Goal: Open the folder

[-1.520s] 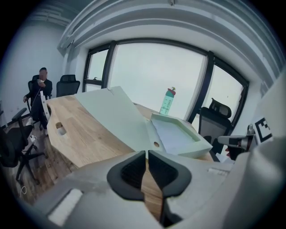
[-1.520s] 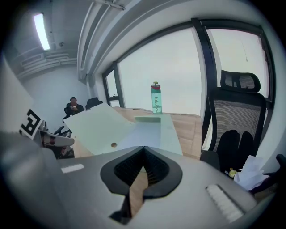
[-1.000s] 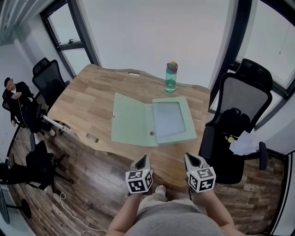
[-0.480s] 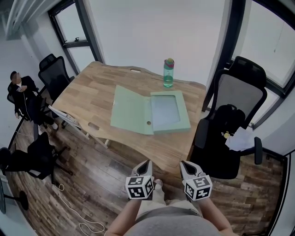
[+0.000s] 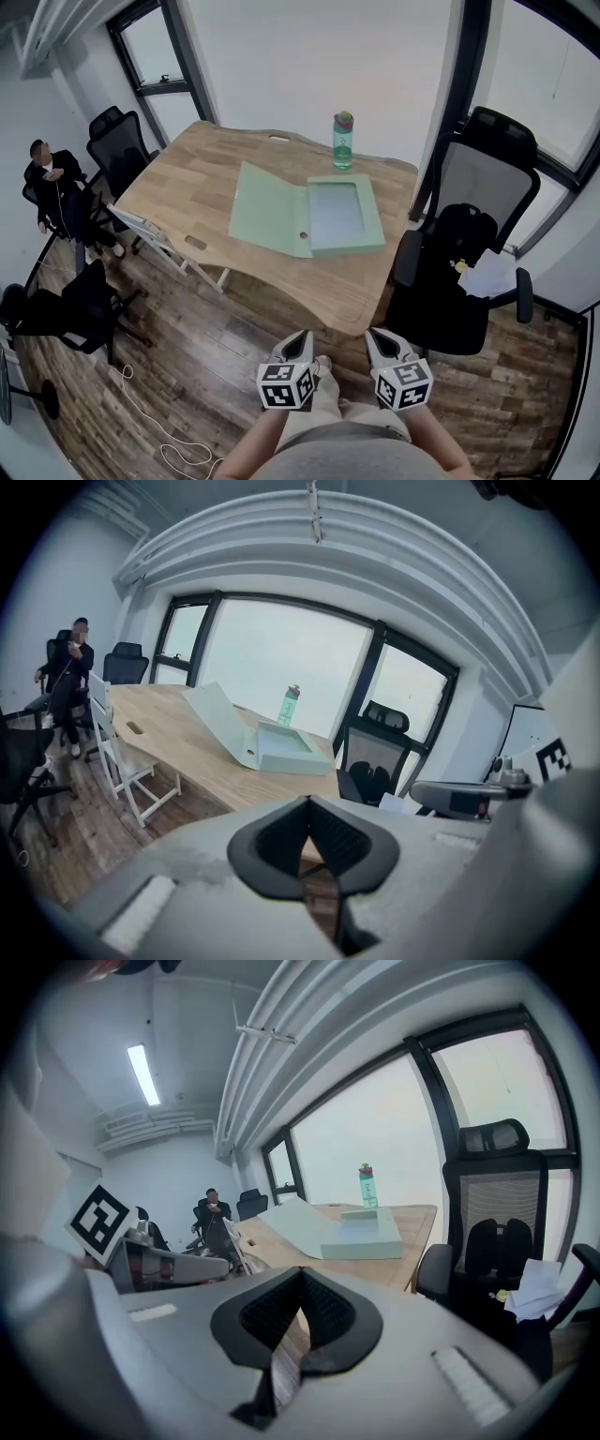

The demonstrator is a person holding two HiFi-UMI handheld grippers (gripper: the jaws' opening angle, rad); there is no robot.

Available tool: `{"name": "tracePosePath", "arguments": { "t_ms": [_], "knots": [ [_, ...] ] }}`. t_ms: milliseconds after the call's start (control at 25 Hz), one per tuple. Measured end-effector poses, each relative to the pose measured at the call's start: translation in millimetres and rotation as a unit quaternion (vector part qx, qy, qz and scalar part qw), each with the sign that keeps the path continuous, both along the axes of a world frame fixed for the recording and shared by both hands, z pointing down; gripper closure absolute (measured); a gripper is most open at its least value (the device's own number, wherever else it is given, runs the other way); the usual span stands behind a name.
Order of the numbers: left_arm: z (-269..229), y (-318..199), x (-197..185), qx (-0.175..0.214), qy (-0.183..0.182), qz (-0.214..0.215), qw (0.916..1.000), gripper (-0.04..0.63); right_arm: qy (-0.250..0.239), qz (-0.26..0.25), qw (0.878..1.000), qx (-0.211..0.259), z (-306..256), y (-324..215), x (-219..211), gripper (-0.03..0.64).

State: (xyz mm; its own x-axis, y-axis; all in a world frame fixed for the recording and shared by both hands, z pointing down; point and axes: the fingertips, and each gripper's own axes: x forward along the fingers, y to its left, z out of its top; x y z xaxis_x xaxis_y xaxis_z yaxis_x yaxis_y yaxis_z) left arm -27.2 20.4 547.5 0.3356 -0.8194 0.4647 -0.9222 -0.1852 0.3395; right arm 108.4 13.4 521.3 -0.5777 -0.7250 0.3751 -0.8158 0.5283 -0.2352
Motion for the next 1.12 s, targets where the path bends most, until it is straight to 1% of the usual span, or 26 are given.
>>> {"name": "tracePosePath", "arguments": {
  "t_ms": [200,320,760,1120],
  "knots": [
    [-3,7,4,0.002,0.010,-0.006,0.9999,0.591,0.003,-0.003,1.000,0.006,-4,8,5,0.615],
    [-6,9,5,0.007,0.009,-0.008,0.9999,0.591,0.016,0.015,1.000,0.012,-7,7,11,0.617],
    [-13,6,8,0.014,0.016,-0.010,0.9997,0.591,0.005,0.012,1.000,0.028,-21,5,12,0.617],
    [-14,2,6,0.013,0.018,-0.015,0.9996,0.591,0.001,0.016,0.999,0.029,-23,1,12,0.617]
  ]
}}
